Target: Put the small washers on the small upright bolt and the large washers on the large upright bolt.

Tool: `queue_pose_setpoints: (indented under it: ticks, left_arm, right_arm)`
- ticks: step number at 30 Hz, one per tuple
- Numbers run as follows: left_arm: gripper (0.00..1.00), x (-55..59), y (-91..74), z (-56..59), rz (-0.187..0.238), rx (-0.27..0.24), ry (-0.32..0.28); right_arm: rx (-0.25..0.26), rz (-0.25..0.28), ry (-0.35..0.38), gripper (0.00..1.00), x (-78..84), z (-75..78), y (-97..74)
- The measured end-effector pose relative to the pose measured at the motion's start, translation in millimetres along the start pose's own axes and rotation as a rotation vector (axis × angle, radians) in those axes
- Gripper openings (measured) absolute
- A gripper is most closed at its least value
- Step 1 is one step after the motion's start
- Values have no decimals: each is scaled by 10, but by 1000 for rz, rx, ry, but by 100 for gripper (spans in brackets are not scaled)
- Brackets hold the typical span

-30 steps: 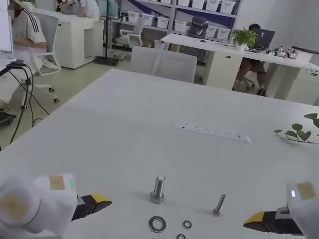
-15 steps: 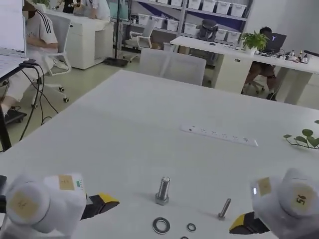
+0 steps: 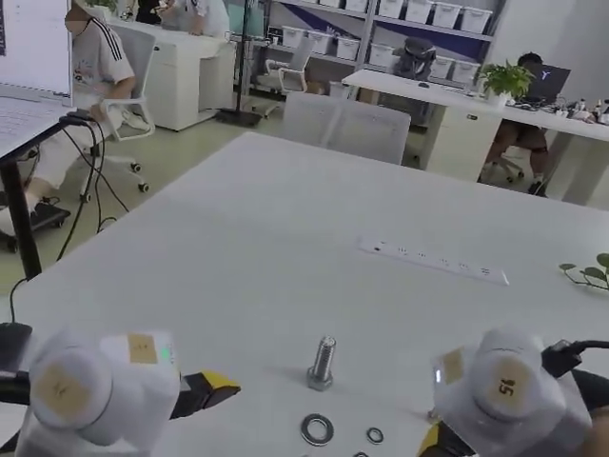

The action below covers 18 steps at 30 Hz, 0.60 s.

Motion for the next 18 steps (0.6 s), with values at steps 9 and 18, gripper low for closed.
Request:
queue_pose_setpoints:
  ticks: [9, 18]
  left_arm:
    - [98, 2, -19, 5, 4, -12, -4]
    - [98, -1, -36, 8, 1, -22, -4]
  right_arm:
    - [-16, -53, -23, 37, -23, 38, 128]
    - [-27, -88, -32, 33, -32, 73, 221]
Point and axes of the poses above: the centre of the closed fingertips' face, and the gripper's own axes: y roughly forward along the fingers, z roughly to its right, x roughly out of its underside, the point moved 10 cm from there along -y, roughly backward along the fingers, and after that the axes turned 1 degree about -z, right-handed, at the moved point
